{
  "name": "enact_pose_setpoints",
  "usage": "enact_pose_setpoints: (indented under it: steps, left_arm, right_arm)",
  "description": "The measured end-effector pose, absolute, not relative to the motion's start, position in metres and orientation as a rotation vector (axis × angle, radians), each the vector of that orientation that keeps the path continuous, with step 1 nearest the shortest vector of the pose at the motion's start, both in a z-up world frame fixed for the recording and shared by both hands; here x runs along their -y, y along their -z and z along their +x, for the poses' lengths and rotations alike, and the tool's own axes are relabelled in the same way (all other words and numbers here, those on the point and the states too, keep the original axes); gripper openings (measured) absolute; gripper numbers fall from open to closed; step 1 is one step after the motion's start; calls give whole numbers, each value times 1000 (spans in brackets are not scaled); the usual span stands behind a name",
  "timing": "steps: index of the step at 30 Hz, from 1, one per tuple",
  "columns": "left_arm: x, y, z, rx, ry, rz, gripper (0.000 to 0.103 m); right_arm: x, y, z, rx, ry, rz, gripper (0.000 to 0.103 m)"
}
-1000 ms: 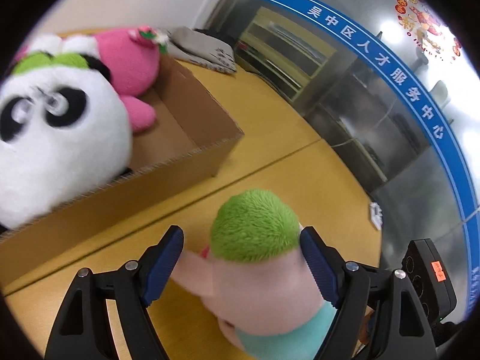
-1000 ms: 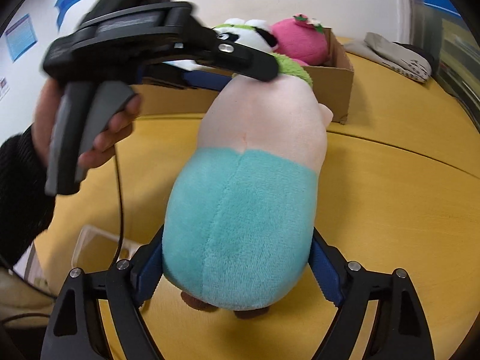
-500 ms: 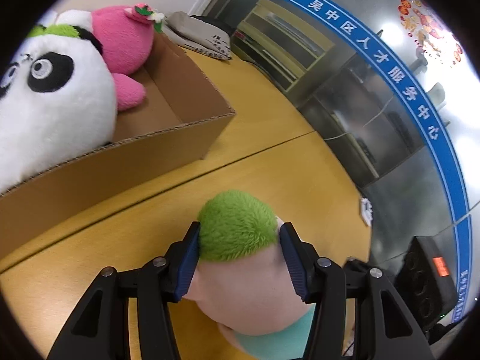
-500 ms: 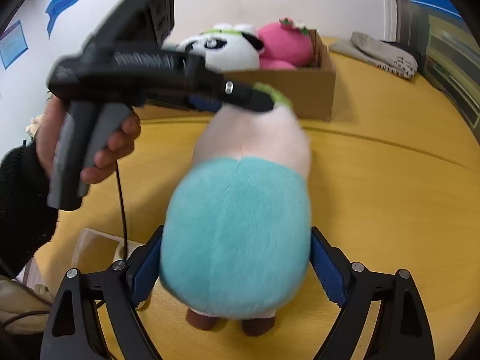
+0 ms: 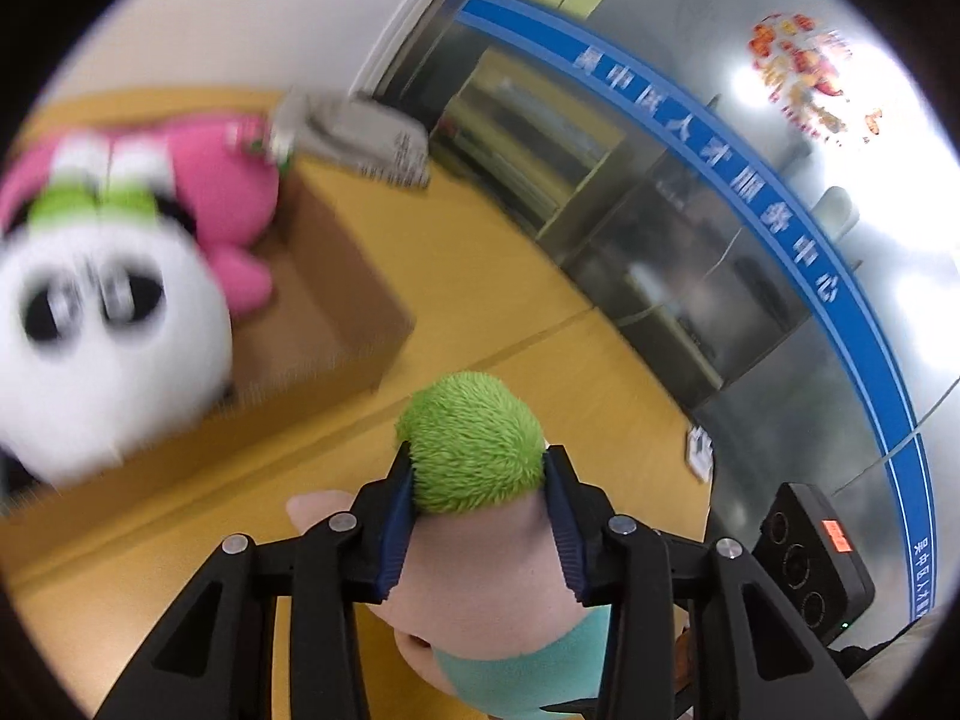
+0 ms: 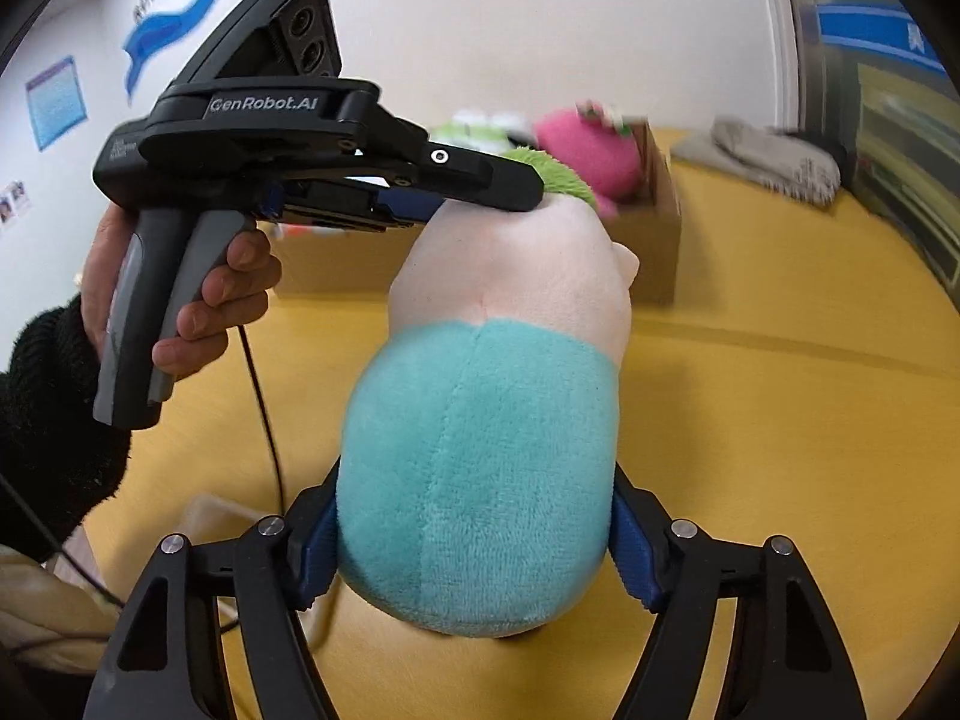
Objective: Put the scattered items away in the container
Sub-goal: 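Lift the pig plush with both grippers and lower it into the box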
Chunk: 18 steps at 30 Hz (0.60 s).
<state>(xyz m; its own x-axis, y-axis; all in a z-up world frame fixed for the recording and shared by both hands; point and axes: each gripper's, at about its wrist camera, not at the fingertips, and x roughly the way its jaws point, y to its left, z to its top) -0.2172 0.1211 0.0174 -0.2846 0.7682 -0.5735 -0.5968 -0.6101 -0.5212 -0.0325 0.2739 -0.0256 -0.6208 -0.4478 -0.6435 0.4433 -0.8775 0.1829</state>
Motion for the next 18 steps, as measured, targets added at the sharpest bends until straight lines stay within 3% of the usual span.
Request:
enact_pose_setpoints:
  steps: [10,18]
  left_arm:
    - [-135,-121,-320,30,-2148,-823,40]
    - [-141,-62,-423,-23,-2206,-1009,40]
  right_arm:
    - [-264,-55,-147,-97,2549,684,79]
    - [-243,-4,-256,-141,2587,738,79]
